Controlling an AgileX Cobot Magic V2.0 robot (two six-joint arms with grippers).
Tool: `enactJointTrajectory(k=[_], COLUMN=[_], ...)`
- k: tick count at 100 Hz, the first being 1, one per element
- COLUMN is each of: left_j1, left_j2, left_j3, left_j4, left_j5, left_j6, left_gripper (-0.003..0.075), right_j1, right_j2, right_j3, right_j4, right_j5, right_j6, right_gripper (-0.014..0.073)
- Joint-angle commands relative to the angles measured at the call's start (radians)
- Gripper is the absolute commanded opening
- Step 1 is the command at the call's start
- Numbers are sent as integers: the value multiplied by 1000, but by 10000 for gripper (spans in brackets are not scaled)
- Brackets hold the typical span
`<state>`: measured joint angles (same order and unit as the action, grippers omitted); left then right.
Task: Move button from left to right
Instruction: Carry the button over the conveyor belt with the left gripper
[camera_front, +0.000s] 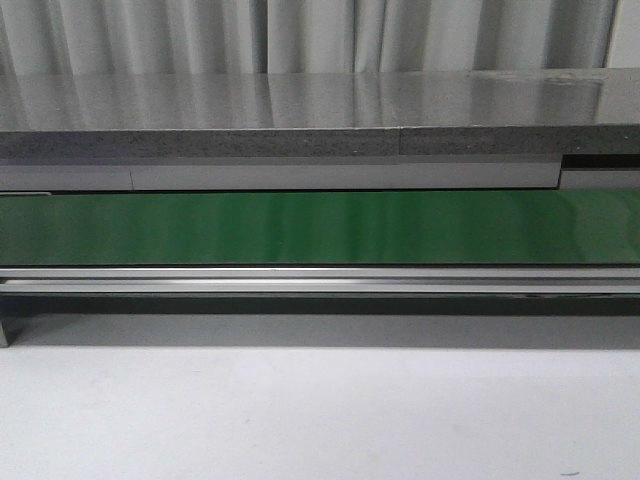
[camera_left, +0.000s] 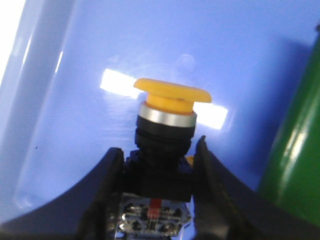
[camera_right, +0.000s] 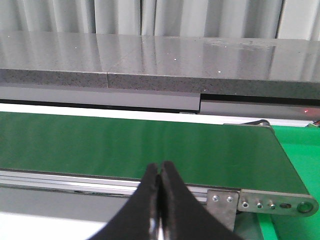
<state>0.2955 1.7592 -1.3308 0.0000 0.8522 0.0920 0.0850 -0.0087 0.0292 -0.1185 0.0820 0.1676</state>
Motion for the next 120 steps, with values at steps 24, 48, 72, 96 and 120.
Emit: enactJointTrajectory(k=[24, 48, 72, 96, 120], left_j1=[-59, -136, -181, -190, -190], left_j2=[-129, -102, -45, -45, -74], left_j3=[-32, -25, -25, -23, -23], left_j4=[-224, -224, -238, -245, -247], left_j5=[32, 32, 33, 31, 27], left_j6=[131, 131, 131, 132, 132], left_gripper=[5, 6, 20, 417, 624], right_j1=[-1, -1, -1, -1, -1], right_j2=[-17, -17, -17, -17, -17], right_j3=[1, 1, 1, 1, 1], right_j4=[-13, -13, -13, -13, -13], right_j5=[-82, -82, -82, -82, -82], right_j6=[0, 0, 0, 0, 0], right_gripper=[-68, -68, -68, -68, -68])
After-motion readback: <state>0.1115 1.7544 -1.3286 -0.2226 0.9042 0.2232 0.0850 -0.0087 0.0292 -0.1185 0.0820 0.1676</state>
